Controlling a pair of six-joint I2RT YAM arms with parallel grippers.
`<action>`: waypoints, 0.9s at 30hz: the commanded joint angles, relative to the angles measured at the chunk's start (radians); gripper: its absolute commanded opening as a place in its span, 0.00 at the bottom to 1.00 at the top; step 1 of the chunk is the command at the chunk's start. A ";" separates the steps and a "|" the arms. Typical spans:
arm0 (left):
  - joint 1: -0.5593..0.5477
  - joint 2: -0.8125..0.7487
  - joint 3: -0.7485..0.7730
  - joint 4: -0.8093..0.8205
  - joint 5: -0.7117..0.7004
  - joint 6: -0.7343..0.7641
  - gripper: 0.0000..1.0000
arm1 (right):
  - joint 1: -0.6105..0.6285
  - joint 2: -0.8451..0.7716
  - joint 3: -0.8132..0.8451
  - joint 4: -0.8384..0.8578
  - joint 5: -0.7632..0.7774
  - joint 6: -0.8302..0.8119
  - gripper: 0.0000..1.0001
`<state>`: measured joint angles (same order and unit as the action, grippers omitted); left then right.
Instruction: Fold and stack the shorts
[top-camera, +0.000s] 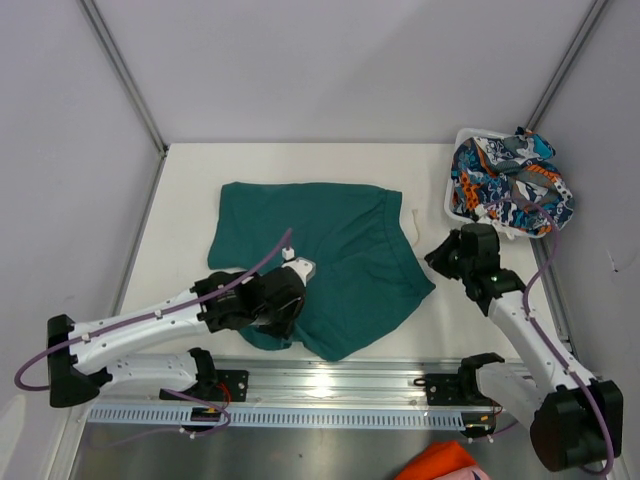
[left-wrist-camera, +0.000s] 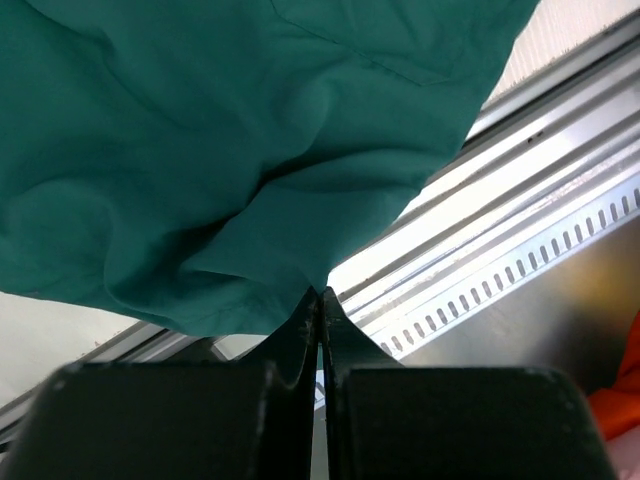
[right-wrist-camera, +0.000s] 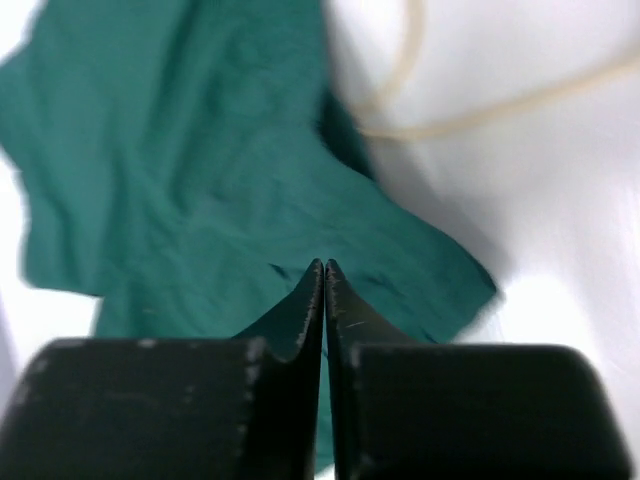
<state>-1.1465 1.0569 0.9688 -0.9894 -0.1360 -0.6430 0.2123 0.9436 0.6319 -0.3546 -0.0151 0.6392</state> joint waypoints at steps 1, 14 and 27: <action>0.005 -0.040 -0.027 0.037 0.052 0.032 0.00 | -0.005 0.075 0.009 0.228 -0.173 0.056 0.00; 0.005 -0.072 -0.077 0.063 0.076 0.043 0.00 | 0.055 0.472 -0.279 1.341 -0.206 0.304 0.00; 0.005 -0.115 -0.104 0.064 0.084 0.037 0.00 | 0.110 1.097 -0.339 1.838 0.015 0.520 0.00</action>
<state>-1.1465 0.9718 0.8749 -0.9436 -0.0696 -0.6193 0.2924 1.9682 0.3351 1.3548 -0.0887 1.1122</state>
